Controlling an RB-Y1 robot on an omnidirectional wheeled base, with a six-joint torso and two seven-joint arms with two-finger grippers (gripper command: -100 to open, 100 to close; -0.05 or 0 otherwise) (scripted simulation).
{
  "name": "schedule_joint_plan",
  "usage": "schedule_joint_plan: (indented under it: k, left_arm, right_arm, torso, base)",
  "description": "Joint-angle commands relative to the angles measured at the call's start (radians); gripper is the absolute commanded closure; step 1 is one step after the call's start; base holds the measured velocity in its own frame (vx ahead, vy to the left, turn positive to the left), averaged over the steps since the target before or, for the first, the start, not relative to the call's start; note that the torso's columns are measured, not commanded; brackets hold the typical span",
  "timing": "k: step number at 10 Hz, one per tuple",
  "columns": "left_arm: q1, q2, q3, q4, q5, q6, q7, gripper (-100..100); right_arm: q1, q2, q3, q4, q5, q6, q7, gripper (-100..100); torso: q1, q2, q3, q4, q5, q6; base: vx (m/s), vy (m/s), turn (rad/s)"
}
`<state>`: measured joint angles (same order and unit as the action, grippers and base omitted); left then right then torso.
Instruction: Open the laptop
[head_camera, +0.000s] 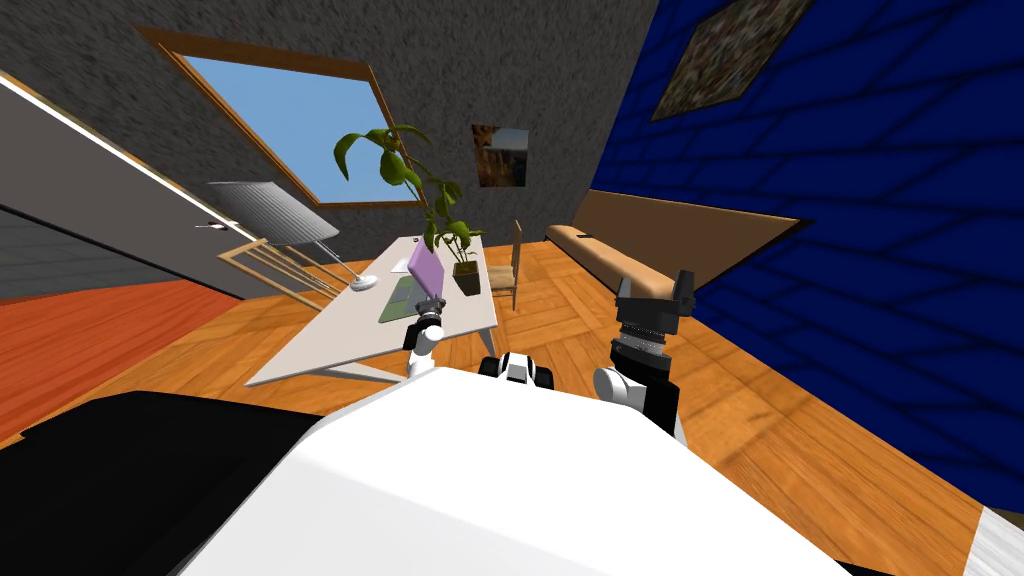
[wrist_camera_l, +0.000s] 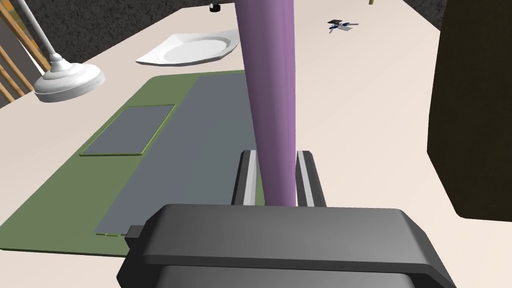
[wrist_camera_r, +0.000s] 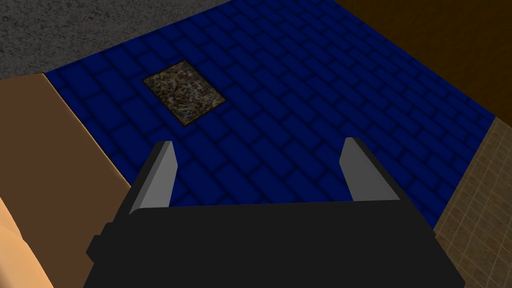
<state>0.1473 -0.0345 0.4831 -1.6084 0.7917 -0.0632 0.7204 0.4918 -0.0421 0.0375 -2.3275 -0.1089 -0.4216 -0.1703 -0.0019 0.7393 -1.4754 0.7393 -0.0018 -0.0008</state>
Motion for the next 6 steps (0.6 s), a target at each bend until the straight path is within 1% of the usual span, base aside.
schedule_joint_plan:
  k: [1,2,3,4,6]
  left_arm:
    - [0.004,-0.012,0.000,-0.016,0.048,0.005,0.048,100]
    - [0.002,-0.011,-0.001,-0.012,0.036,0.006,0.035,100]
    - [0.004,-0.012,-0.016,-0.001,0.081,-0.019,0.079,100]
    - [0.005,-0.012,-0.024,0.005,0.103,-0.032,0.100,100]
    - [0.007,-0.012,-0.038,0.018,0.146,-0.058,0.141,100]
  right_arm:
    - [0.000,0.000,0.000,0.000,0.000,0.000,0.000,0]
    - [0.000,0.000,0.000,0.000,0.000,0.000,0.000,0]
    - [0.000,0.000,0.000,0.000,0.000,0.000,0.000,0]
    - [0.000,0.000,0.000,0.000,0.000,0.000,0.000,0]
    - [0.000,0.000,0.000,0.000,0.000,0.000,0.000,0]
  torso:
    - [0.001,0.000,0.000,0.000,0.000,0.000]
    - [0.002,0.000,0.000,-0.001,0.001,-0.001]
    - [0.002,-0.002,-0.001,-0.001,0.002,-0.001]
    - [0.004,-0.001,0.000,-0.002,0.003,0.001]
    - [0.005,-0.001,0.000,-0.001,0.003,-0.001]
  base:
    - [-0.028,0.048,-0.025]
    - [-0.014,0.018,-0.014]
    - [-0.038,0.047,-0.085]
    - [-0.075,0.083,-0.112]
    - [-0.050,0.077,-0.086]
